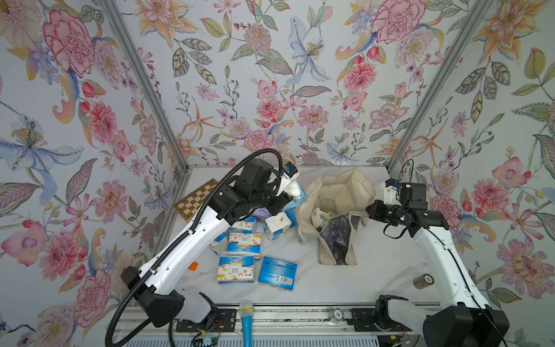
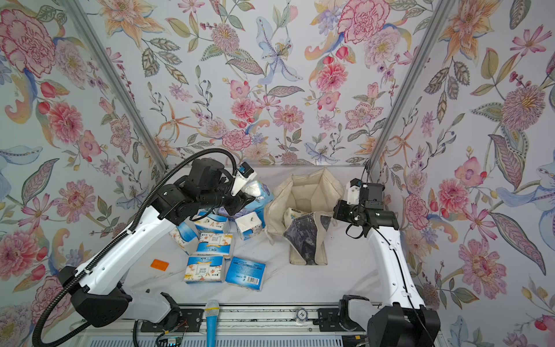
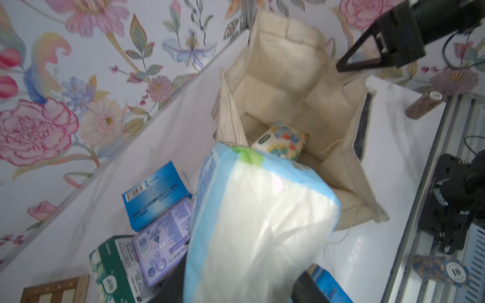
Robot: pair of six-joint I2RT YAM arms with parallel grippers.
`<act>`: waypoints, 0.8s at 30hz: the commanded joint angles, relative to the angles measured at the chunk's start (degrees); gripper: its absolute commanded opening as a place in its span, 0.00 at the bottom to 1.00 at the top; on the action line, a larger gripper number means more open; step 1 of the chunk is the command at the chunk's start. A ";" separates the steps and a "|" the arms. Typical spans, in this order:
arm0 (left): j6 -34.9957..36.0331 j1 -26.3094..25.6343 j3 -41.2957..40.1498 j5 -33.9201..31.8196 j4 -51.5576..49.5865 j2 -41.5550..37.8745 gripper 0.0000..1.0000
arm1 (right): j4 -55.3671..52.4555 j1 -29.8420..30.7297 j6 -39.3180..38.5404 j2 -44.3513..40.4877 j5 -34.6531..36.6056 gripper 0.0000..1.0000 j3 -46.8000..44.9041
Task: Put tissues into the canvas bag
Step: Place the pack of facial tissues in the canvas bag.
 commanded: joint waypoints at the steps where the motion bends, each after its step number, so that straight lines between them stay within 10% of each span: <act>1: -0.87 0.50 2.03 6.05 14.75 -0.31 0.44 | -0.21 0.72 0.35 -1.08 -0.12 0.09 -0.63; 13: -8.85 0.11 12.19 23.01 30.08 19.74 0.44 | -0.16 1.82 1.06 -2.16 -0.03 0.10 -0.25; 24: -2.31 -3.37 37.19 9.61 1.06 39.45 0.46 | -0.24 2.08 1.11 -1.22 0.24 0.10 0.45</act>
